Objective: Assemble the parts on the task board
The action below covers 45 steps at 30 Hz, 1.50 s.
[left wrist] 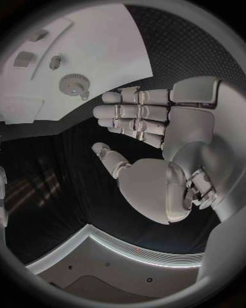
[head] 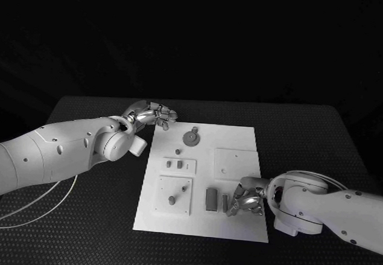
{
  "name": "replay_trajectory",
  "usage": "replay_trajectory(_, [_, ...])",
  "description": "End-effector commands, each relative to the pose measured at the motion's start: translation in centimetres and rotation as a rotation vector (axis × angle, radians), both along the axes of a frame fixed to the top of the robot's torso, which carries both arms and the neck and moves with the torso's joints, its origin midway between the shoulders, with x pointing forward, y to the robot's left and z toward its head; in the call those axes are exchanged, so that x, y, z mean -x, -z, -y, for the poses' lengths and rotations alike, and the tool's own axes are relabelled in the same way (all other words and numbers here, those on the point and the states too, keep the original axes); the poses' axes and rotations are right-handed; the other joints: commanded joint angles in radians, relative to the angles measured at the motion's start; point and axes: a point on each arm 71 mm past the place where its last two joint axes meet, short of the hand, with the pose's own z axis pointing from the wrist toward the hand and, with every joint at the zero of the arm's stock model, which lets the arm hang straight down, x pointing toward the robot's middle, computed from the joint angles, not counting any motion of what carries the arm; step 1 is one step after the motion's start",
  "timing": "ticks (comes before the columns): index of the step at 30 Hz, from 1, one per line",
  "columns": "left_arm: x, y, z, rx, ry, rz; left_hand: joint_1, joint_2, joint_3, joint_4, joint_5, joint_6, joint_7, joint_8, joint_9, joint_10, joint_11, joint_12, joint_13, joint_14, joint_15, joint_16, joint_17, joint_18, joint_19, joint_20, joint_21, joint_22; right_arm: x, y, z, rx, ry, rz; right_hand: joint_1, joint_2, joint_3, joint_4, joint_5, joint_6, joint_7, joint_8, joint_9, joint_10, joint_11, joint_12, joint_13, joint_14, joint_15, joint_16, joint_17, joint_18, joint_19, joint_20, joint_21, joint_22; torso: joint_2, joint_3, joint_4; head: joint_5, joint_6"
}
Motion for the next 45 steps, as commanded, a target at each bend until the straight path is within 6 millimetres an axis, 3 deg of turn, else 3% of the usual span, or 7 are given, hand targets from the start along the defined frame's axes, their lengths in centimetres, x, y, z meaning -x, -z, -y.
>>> replay_trajectory(1, [0.0, -0.1, 0.2, 0.01, 0.015, -0.002, -0.013, 0.001, 0.001, 0.006, -0.002, -0.008, -0.001, 0.005, -0.002, -0.009, 0.0, 0.0, -0.001, -0.002, 0.004, -0.006, 0.001, 0.011, 0.004, 0.002, -0.004, 0.001, -0.1, 0.1, 0.0, 0.028, -0.004, 0.019, -0.008, 0.004, 0.007, 0.002, -0.002, -0.002, 0.003, -0.002, -0.001, 0.003, 0.001, -0.001, 0.002, 0.005, 0.0, -0.001, 0.002, 0.016, -0.006, 0.002, 0.005, -0.001, 0.0, -0.0001, -0.0005, 0.0, -0.001])
replay_trajectory(8, [0.0, -0.1, 0.2, 0.009, 0.015, -0.003, -0.012, 0.001, 0.001, 0.006, -0.002, -0.008, -0.001, 0.005, -0.002, -0.009, 0.0, 0.0, -0.001, -0.002, 0.004, -0.006, 0.001, 0.011, 0.004, 0.002, -0.004, 0.001, -0.1, 0.1, 0.1, 0.057, -0.002, 0.029, 0.02, 0.052, 0.088, -0.008, -0.001, 0.003, 0.002, -0.003, -0.004, 0.007, 0.0, 0.0, 0.003, 0.007, 0.0, 0.002, 0.005, 0.016, -0.008, 0.002, 0.008, -0.002, 0.0, 0.0005, -0.0004, 0.0, -0.002])
replay_trajectory(12, [0.1, 0.0, 0.2, 0.009, 0.016, -0.005, -0.012, 0.001, 0.001, 0.006, -0.002, -0.008, -0.001, 0.005, -0.002, -0.009, 0.0, 0.0, -0.001, -0.002, 0.004, -0.006, 0.002, 0.012, 0.004, 0.002, -0.004, 0.002, -0.1, 0.2, 0.2, 0.077, -0.006, 0.014, 0.014, 0.058, 0.129, -0.028, 0.021, 0.006, 0.004, -0.005, -0.009, 0.008, 0.002, -0.001, 0.004, 0.008, 0.003, 0.002, 0.006, 0.016, -0.008, 0.008, 0.014, 0.0, 0.0, 0.0003, -0.0004, 0.0, -0.002])
replay_trajectory(15, [0.1, 0.0, 0.2, 0.008, 0.017, -0.006, -0.012, 0.0, 0.001, 0.006, -0.002, -0.008, -0.001, 0.005, -0.002, -0.009, 0.0, 0.0, -0.001, -0.002, 0.004, -0.006, 0.002, 0.012, 0.004, 0.001, -0.004, 0.002, -0.1, 0.2, 0.2, 0.081, -0.005, 0.012, 0.0, 0.06, 0.131, -0.056, 0.1, 0.007, 0.004, -0.006, -0.011, 0.009, 0.003, -0.002, 0.004, 0.009, 0.004, 0.001, 0.006, 0.016, -0.006, 0.011, 0.019, 0.0, -0.001, -0.0002, -0.0006, -0.001, -0.002])
replay_trajectory(22, [0.1, 0.0, 0.2, 0.007, 0.018, -0.008, -0.011, 0.0, 0.001, 0.006, -0.002, -0.008, -0.001, 0.005, -0.002, -0.01, 0.0, 0.0, -0.001, -0.002, 0.004, -0.006, 0.002, 0.012, 0.004, 0.002, -0.004, 0.002, -0.2, 0.2, 0.0, 0.078, -0.01, 0.021, -0.007, 0.066, 0.13, -0.068, 0.119, 0.009, 0.004, -0.006, -0.012, 0.01, 0.003, -0.002, 0.004, 0.01, 0.004, 0.0, 0.006, 0.016, -0.005, 0.012, 0.02, -0.002, 0.0, 0.0003, 0.0001, -0.001, -0.003])
replay_trajectory(37, [0.1, 0.0, 0.1, 0.005, 0.015, -0.009, -0.011, 0.0, 0.002, 0.006, -0.002, -0.008, -0.001, 0.005, -0.002, -0.01, 0.0, 0.0, -0.001, -0.002, 0.004, -0.007, 0.003, 0.012, 0.004, 0.002, -0.005, 0.003, 0.3, 0.2, 0.8, 0.003, -0.005, -0.029, 0.032, -0.084, -0.038, -0.08, 0.169, -0.006, 0.008, -0.01, -0.016, -0.009, 0.007, -0.02, -0.001, 0.0, 0.005, -0.02, -0.007, 0.016, -0.014, 0.005, 0.022, -0.012, 0.0, 0.0003, 0.0004, 0.0, 0.0])
replay_trajectory(45, [0.1, 0.0, 0.0, 0.004, 0.015, -0.009, -0.01, -0.001, 0.002, 0.005, -0.002, -0.009, -0.001, 0.005, -0.002, -0.01, 0.0, 0.0, -0.001, -0.002, 0.004, -0.007, 0.003, 0.012, 0.004, 0.002, -0.005, 0.003, 0.5, -0.2, 1.2, -0.057, 0.006, -0.015, 0.0, -0.106, -0.078, -0.052, 0.138, -0.013, 0.011, -0.015, -0.019, -0.021, 0.009, -0.03, -0.006, -0.007, 0.006, -0.034, -0.016, 0.016, -0.016, 0.007, 0.016, -0.02, 0.0, 0.0006, -0.0012, -0.001, 0.001])
